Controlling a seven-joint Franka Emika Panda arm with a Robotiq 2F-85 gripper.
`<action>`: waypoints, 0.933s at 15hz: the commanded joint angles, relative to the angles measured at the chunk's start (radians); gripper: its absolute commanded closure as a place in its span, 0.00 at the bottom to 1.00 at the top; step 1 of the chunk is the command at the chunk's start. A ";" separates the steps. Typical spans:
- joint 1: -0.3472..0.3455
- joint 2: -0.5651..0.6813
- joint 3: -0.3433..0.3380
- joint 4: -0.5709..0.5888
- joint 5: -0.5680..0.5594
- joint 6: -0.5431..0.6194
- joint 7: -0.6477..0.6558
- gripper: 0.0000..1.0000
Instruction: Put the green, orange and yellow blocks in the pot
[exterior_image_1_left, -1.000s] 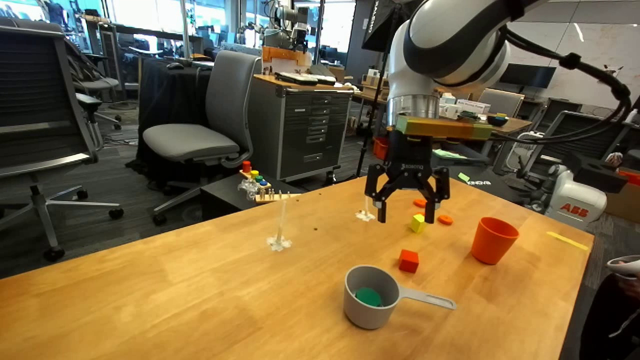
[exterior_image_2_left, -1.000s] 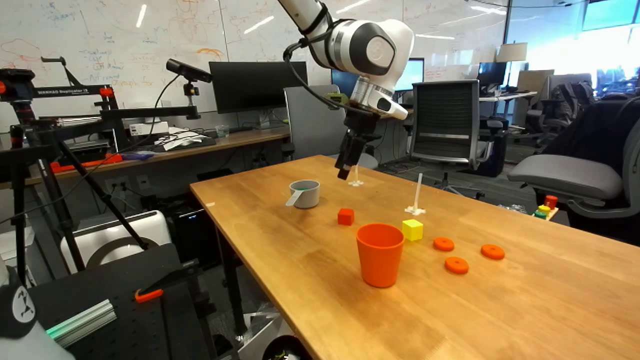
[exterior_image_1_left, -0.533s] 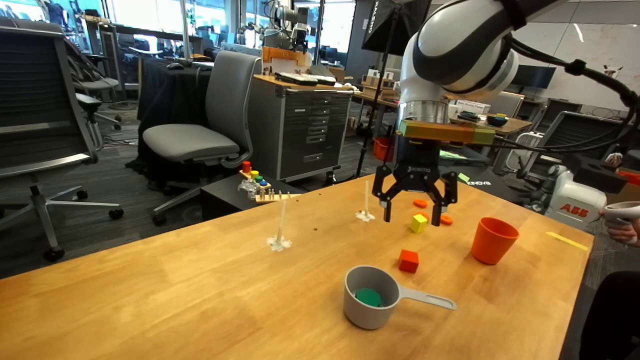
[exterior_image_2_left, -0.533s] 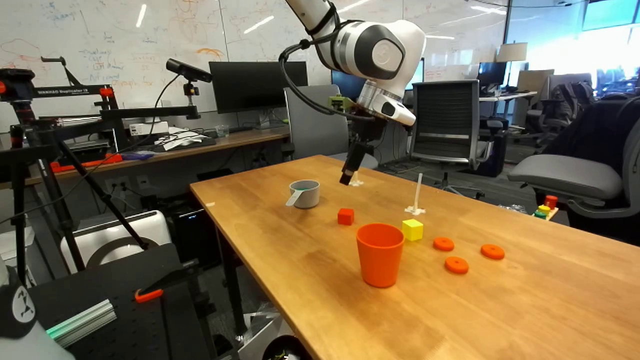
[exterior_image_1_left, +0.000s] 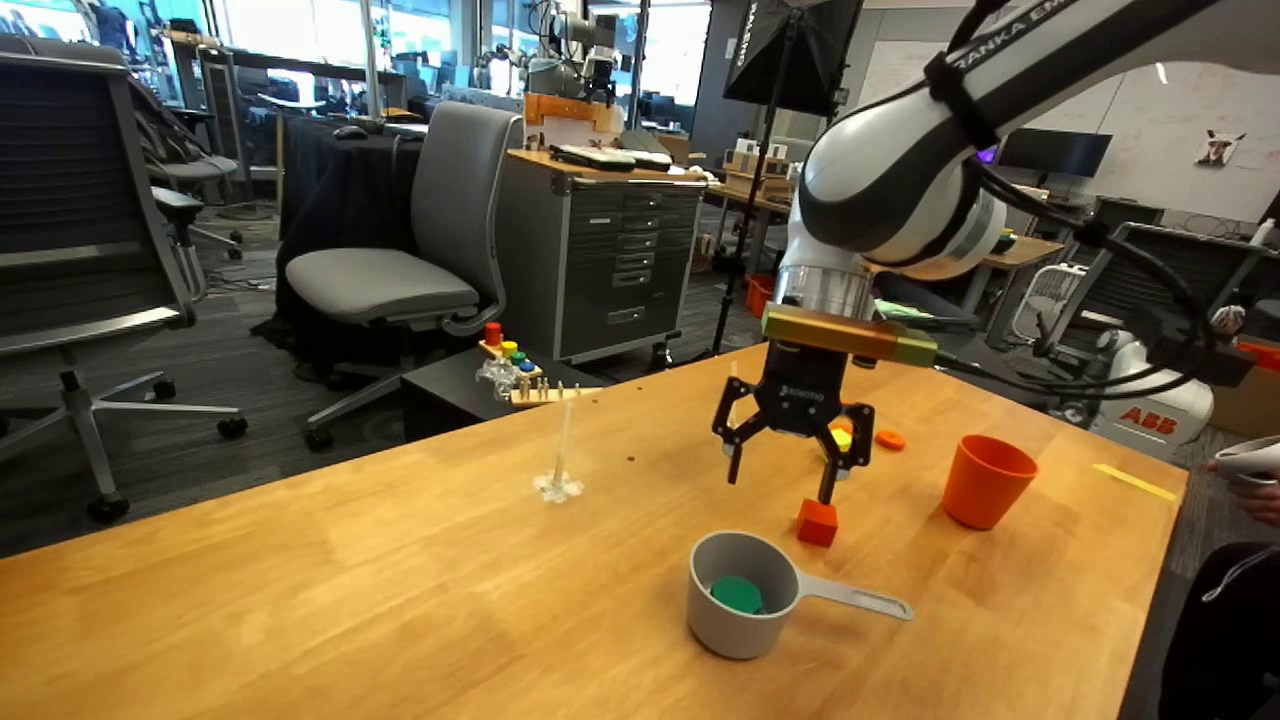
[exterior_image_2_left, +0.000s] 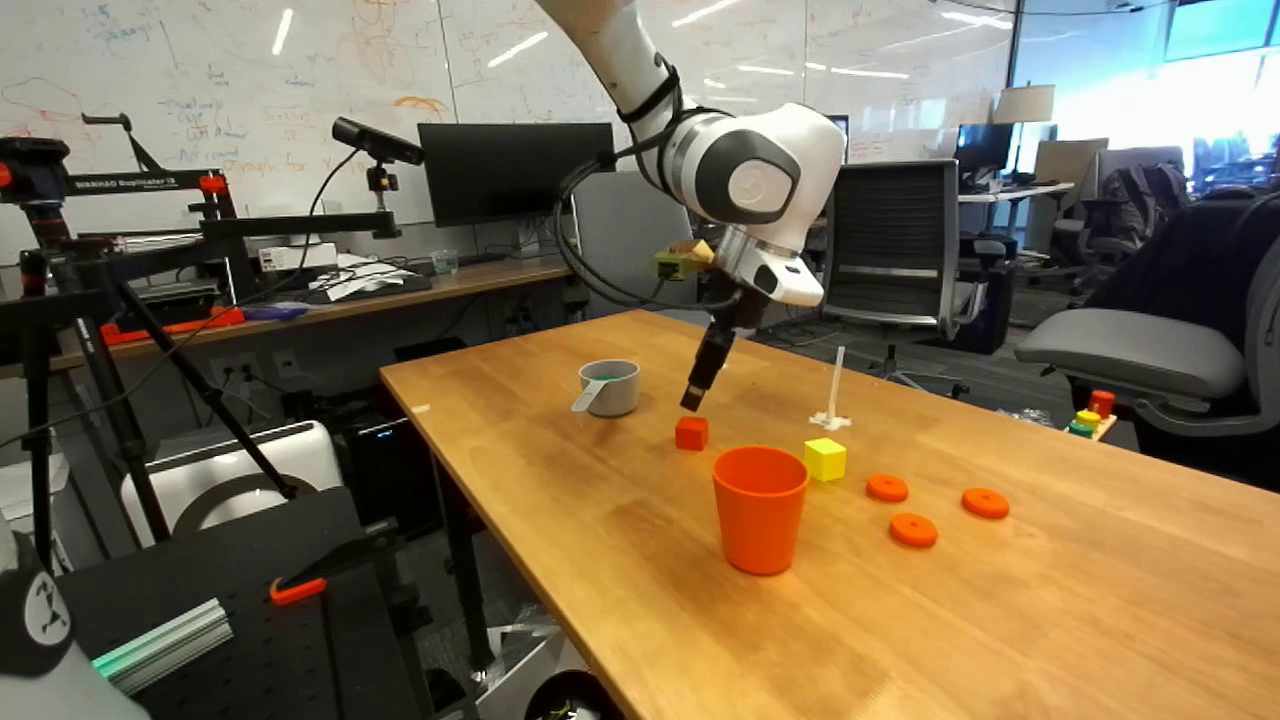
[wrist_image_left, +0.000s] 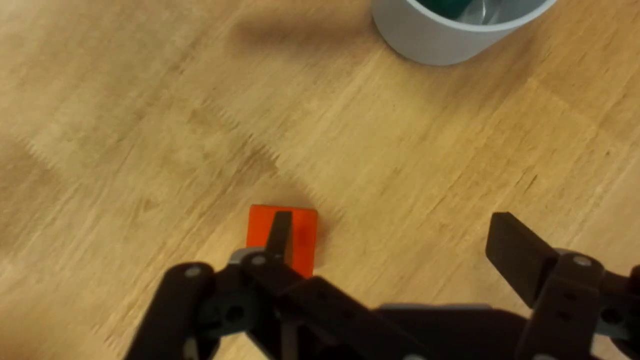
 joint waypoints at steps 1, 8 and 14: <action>-0.012 0.020 0.027 -0.005 0.056 0.022 0.087 0.00; -0.018 -0.041 0.018 -0.065 0.063 0.026 0.225 0.00; -0.035 -0.077 0.026 -0.164 0.086 0.043 0.276 0.00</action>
